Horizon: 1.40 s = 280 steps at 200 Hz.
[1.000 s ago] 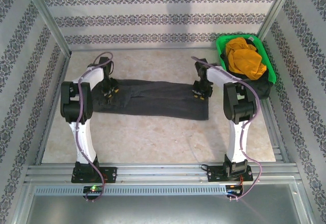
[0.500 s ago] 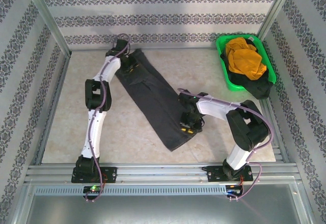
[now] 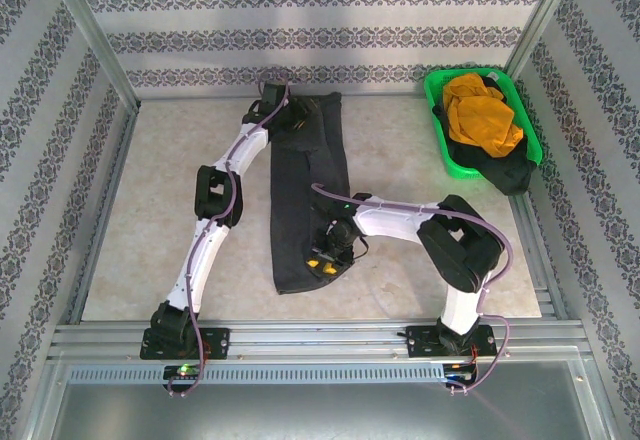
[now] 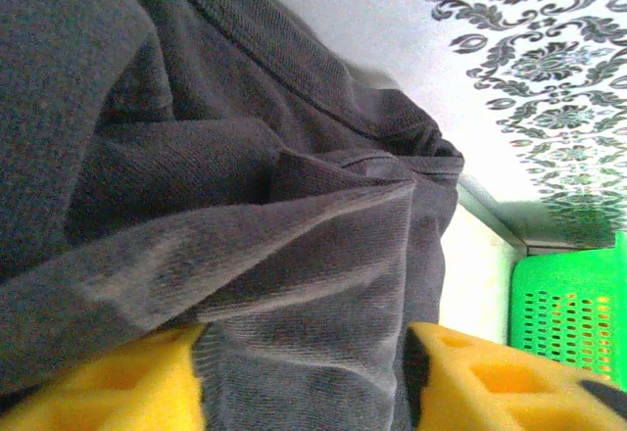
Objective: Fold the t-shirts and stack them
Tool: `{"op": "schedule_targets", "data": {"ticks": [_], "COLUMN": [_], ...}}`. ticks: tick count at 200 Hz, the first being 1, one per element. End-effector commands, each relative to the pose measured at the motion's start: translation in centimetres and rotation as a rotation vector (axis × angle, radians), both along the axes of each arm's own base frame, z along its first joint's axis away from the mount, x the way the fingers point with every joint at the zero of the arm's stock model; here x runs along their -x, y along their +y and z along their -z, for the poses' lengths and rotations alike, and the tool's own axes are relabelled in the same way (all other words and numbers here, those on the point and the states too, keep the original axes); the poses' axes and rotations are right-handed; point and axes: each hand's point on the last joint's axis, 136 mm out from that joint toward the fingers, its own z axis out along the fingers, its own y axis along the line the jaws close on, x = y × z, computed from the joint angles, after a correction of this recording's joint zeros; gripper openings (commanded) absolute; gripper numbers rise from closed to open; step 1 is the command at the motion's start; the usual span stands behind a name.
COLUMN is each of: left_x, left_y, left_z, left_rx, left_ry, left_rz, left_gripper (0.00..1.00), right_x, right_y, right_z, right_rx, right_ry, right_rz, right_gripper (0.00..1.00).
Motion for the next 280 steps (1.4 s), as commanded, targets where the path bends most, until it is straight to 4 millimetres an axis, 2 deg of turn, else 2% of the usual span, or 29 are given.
{"op": "schedule_targets", "data": {"ticks": [1, 13, 25, 37, 41, 52, 68, 75, 80, 115, 131, 144, 157, 167, 187, 221, 243, 264, 280], "left_x": [1.2, 3.0, 5.3, 8.2, 9.4, 12.8, 18.9, 21.6, 24.1, 39.3, 44.6, 47.5, 49.5, 50.3, 50.8, 51.6, 52.1, 52.6, 52.6], "left_y": [1.0, 1.5, 1.8, 2.5, 2.8, 3.5, 4.2, 4.4, 4.7, 4.5, 4.0, 3.3, 2.7, 2.4, 1.7, 1.1, 0.6, 2.7, 4.0], "left_z": [-8.1, -10.5, -11.9, -12.7, -12.0, -11.8, -9.0, -8.5, -7.0, -2.0, 0.0, 1.0, 1.8, 2.4, 3.3, 4.9, 5.2, 4.4, 3.3], "left_rx": [-0.047, -0.086, -0.12, -0.158, -0.171, -0.178, -0.181, -0.186, -0.199, -0.211, -0.198, -0.186, -0.187, -0.189, -0.178, -0.205, -0.215, -0.362, -0.417], "left_ry": [-0.062, -0.057, -0.046, -0.027, 0.001, 0.046, 0.17, 0.214, 0.271, 0.544, 0.653, 0.709, 0.745, 0.762, 0.787, 0.846, 0.869, 0.89, 0.862], "left_rz": [0.0, 0.011, 0.021, 0.029, 0.032, 0.047, 0.093, 0.117, 0.137, 0.329, 0.383, 0.412, 0.428, 0.436, 0.444, 0.454, 0.477, 0.48, 0.45], "left_gripper": [0.6, 0.62, 0.62, 0.62, 0.62, 0.61, 0.6, 0.59, 0.58, 0.57, 0.56, 0.57, 0.57, 0.57, 0.57, 0.5, 0.45, 0.45, 0.54], "right_x": [-0.7, -0.9, -0.9, -1.1, -1.1, -1.3, -1.5, -1.4, -1.4, -0.2, 0.1, 0.2, 0.5, 0.5, 0.5, 0.7, 1.2, 1.8, 2.2], "right_y": [-1.8, -3.0, -4.8, -7.0, -7.8, -9.3, -10.6, -10.7, -10.5, -8.4, -7.3, -6.7, -6.8, -6.9, -6.7, -6.4, -6.6, -7.2, -7.4], "right_z": [-2.6, -4.3, -5.5, -6.0, -6.0, -6.0, -5.7, -5.3, -5.1, -2.2, -1.2, -0.6, 0.1, 0.5, 0.7, 0.5, 0.1, -0.2, -0.5], "right_rx": [0.017, 0.012, 0.02, 0.038, 0.043, 0.042, 0.048, 0.047, 0.045, 0.028, 0.032, 0.039, 0.061, 0.07, 0.061, 0.041, 0.035, 0.045, 0.043], "right_ry": [-0.077, -0.109, -0.138, -0.169, -0.178, -0.216, -0.267, -0.279, -0.284, -0.228, -0.215, -0.194, -0.166, -0.154, -0.151, -0.144, -0.134, -0.12, -0.117], "right_rz": [-0.039, -0.056, -0.061, -0.06, -0.061, -0.087, -0.173, -0.227, -0.262, -0.422, -0.462, -0.468, -0.467, -0.461, -0.455, -0.447, -0.435, -0.421, -0.407], "right_gripper": [0.41, 0.42, 0.43, 0.43, 0.43, 0.43, 0.46, 0.46, 0.46, 0.47, 0.46, 0.46, 0.44, 0.42, 0.35, 0.11, 0.06, 0.03, 0.0]}}
